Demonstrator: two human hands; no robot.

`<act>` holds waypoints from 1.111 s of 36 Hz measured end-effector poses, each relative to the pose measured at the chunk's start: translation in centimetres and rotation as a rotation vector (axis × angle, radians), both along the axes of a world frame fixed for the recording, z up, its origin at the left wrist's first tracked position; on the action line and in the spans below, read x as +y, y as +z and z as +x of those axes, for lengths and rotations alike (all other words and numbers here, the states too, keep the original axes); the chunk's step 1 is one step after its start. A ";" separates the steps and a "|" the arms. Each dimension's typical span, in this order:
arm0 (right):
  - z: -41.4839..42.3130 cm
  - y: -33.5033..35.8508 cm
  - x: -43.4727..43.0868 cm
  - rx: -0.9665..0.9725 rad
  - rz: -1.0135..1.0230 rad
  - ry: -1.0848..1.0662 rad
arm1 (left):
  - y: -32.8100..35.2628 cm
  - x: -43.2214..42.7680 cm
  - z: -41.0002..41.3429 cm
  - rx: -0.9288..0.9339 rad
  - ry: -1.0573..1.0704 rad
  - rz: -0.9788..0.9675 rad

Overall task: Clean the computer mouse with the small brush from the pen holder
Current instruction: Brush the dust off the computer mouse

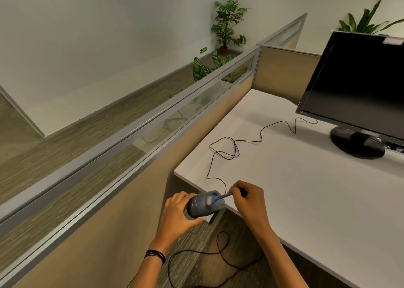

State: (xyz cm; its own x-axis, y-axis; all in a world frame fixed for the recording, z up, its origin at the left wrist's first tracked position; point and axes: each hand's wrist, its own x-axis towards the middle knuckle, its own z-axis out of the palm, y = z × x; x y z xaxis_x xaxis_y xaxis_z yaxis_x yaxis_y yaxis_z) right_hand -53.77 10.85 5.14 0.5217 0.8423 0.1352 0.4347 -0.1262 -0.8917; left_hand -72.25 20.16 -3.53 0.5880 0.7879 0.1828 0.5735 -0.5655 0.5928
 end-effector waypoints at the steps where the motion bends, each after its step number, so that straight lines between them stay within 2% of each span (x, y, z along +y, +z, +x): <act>1: 0.0 0.1 0.1 0.017 0.014 0.012 | 0.1 0.0 0.0 0.002 0.001 -0.001; 4: 0.0 0.1 0.3 0.056 0.018 0.051 | 0.3 -0.1 0.2 0.004 0.000 0.007; 10: 0.7 -0.4 0.0 0.022 -0.115 0.095 | 1.0 -0.1 0.1 -0.033 0.022 0.017; 17: 1.6 0.2 -0.1 0.050 -0.068 0.047 | 1.4 0.0 0.0 -0.056 0.018 0.024; 24: 2.1 -0.7 -0.3 0.004 -0.133 0.107 | 1.3 0.2 -0.1 -0.057 0.019 0.010; 28: 2.4 -0.7 -0.6 0.012 -0.065 0.089 | 1.2 0.3 -0.2 -0.052 0.020 0.011; 34: 2.2 -0.7 -0.7 -0.002 -0.064 0.251 | 1.3 0.4 -0.2 -0.061 0.016 -0.002; 40: 3.0 -2.1 -1.0 -0.013 -0.093 0.023 | 1.4 0.5 -0.3 -0.083 0.028 -0.033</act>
